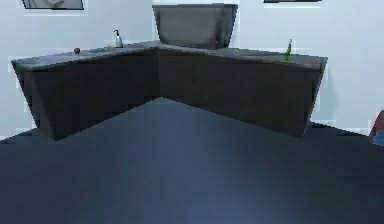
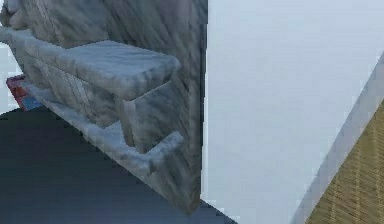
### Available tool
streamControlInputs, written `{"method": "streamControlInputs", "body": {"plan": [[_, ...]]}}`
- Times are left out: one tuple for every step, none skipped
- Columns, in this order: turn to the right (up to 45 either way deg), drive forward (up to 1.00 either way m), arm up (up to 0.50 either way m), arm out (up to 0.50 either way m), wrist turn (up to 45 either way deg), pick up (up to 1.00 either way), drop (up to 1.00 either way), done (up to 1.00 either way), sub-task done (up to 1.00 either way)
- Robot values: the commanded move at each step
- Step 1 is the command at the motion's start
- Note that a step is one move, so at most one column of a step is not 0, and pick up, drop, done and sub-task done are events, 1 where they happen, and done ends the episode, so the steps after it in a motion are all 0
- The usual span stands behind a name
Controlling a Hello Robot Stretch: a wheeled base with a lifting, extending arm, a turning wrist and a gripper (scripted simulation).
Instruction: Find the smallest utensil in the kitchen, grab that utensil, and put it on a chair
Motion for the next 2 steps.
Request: {"method": "streamControlInputs", "body": {"plan": [[0.0,0.25,0.00,0.00,0.0,0.00,0.00,0.00,0.00],[18.0,0.00,0.00,0.00,0.0,0.00,0.00,0.00,0.00]]}}
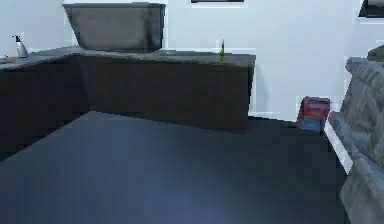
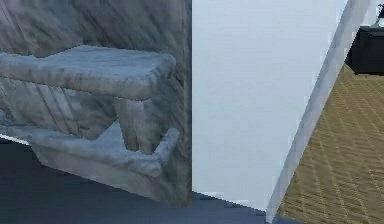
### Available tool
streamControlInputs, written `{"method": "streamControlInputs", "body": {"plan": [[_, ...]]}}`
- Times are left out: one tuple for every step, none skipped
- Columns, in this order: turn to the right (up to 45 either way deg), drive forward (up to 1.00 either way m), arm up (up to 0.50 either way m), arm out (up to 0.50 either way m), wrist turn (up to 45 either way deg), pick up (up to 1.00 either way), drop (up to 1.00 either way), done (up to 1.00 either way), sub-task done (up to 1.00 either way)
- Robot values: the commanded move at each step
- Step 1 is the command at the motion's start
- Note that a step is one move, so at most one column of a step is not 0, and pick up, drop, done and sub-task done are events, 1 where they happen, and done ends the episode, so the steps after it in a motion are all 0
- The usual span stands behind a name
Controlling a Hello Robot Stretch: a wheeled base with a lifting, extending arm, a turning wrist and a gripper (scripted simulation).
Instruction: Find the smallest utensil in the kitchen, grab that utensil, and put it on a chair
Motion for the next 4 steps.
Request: {"method": "streamControlInputs", "body": {"plan": [[0.0,1.00,0.00,0.00,0.0,0.00,0.00,0.00,0.00],[3.0,0.00,0.00,0.00,0.0,0.00,0.00,0.00,0.00],[0.0,0.90,0.00,0.00,0.0,0.00,0.00,0.00,0.00],[-45.0,0.00,0.00,0.00,0.0,0.00,0.00,0.00,0.00]]}}
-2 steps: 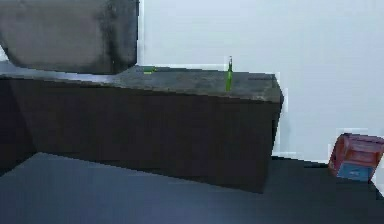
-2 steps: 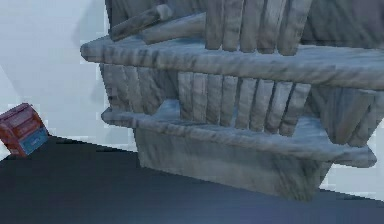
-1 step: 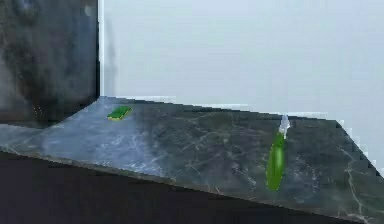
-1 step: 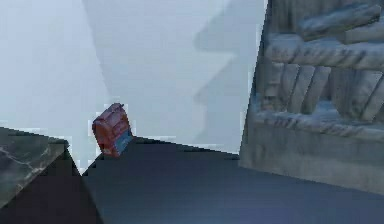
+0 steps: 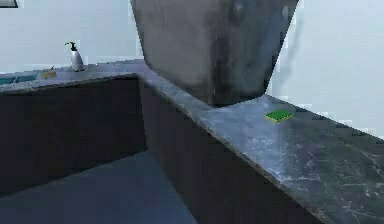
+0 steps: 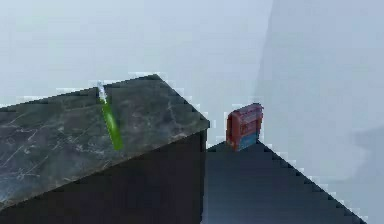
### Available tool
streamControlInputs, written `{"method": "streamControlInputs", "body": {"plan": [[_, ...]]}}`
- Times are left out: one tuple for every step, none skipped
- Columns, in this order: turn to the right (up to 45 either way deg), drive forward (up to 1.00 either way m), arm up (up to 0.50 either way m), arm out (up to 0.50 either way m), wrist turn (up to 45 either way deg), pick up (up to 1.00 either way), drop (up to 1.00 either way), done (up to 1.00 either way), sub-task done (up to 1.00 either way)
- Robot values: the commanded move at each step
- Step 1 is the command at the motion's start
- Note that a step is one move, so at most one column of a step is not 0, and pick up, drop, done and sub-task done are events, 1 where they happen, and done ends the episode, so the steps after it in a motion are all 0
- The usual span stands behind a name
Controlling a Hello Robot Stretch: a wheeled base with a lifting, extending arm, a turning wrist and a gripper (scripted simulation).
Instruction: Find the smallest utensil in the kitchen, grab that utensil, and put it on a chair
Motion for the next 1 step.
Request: {"method": "streamControlInputs", "body": {"plan": [[-30.0,0.00,0.00,0.00,0.0,0.00,0.00,0.00,0.00]]}}
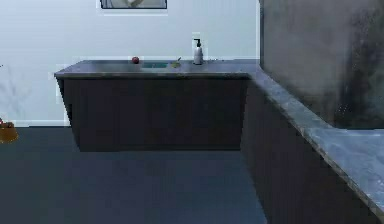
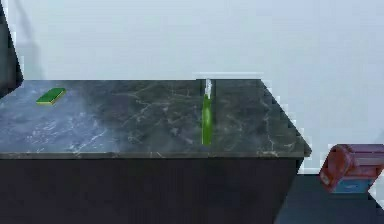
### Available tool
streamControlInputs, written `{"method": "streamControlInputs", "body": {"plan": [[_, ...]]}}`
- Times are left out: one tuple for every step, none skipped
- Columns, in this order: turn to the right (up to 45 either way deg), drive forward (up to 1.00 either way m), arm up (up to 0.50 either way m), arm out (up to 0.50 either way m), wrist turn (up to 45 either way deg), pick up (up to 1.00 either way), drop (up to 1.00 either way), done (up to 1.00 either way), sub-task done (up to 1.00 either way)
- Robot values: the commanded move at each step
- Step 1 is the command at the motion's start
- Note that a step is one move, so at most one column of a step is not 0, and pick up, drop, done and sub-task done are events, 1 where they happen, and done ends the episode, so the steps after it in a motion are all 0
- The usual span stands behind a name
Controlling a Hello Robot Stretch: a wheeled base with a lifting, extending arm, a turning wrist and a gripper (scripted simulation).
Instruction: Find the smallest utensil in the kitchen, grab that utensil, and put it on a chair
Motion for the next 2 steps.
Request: {"method": "streamControlInputs", "body": {"plan": [[0.0,1.00,0.00,0.00,0.0,0.00,0.00,0.00,0.00],[-3.0,0.00,0.00,0.00,0.0,0.00,0.00,0.00,0.00]]}}
